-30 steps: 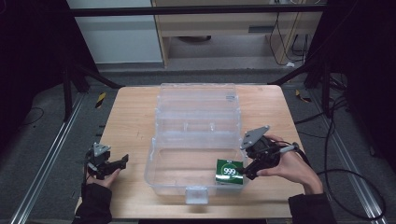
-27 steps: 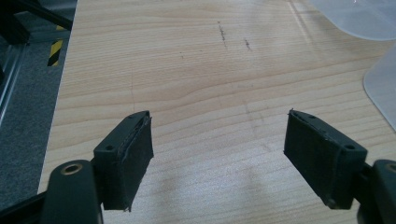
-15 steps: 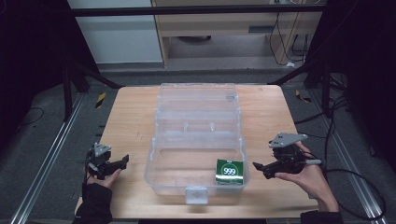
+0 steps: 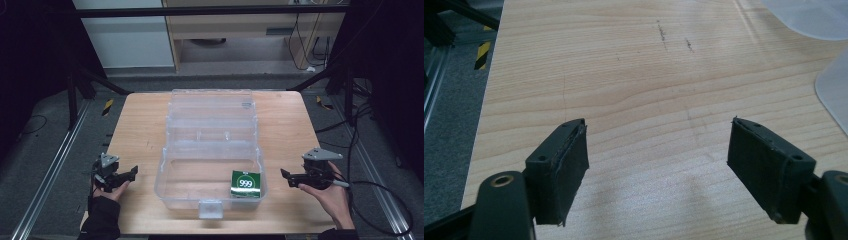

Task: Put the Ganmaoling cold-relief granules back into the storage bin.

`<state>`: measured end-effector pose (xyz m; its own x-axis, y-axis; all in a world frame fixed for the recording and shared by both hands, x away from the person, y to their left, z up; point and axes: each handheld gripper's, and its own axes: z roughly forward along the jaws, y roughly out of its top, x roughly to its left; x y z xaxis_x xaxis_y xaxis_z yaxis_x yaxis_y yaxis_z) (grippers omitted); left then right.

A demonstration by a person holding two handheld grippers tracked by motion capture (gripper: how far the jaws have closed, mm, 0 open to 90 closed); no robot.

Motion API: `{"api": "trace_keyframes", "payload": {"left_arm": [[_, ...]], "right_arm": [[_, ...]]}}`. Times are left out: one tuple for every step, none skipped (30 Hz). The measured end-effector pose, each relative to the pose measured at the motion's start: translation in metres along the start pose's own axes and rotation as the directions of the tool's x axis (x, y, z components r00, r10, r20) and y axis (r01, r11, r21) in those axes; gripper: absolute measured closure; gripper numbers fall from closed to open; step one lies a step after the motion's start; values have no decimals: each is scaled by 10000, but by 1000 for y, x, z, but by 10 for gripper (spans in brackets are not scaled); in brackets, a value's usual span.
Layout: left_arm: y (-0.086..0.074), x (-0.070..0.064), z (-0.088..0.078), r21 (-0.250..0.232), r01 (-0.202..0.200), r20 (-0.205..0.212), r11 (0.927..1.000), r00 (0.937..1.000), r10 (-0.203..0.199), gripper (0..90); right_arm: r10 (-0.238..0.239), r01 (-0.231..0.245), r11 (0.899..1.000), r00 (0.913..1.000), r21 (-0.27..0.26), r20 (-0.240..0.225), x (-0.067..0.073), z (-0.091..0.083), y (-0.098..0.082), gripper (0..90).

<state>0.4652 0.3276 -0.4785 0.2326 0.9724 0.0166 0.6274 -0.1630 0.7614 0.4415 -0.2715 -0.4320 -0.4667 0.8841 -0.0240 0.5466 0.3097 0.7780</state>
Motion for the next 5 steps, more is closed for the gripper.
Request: {"api": "trace_keyframes", "payload": {"left_arm": [[0, 0, 0, 2, 4, 4, 10000, 10000, -4, 237], [0, 0, 1, 8, -2, 11, 10000, 10000, 2, 236], [0, 0, 1, 22, -19, 0, 10000, 10000, 19, 236], [0, 0, 1, 45, -27, 0, 10000, 10000, 27, 237], [0, 0, 2, 49, -28, -2, 10000, 10000, 28, 236]], "right_arm": [[92, -92, 10000, 9999, -7, 136, -3, 2, -3, 63], [218, -219, 9998, 9994, 42, 277, -4, 3, -6, 62], [316, -319, 9995, 9987, 73, 389, -6, 4, -9, 62], [407, -414, 9991, 9980, 131, 493, -6, 5, -11, 62], [397, -408, 9990, 9976, 175, 563, -8, 6, -13, 62]]}}
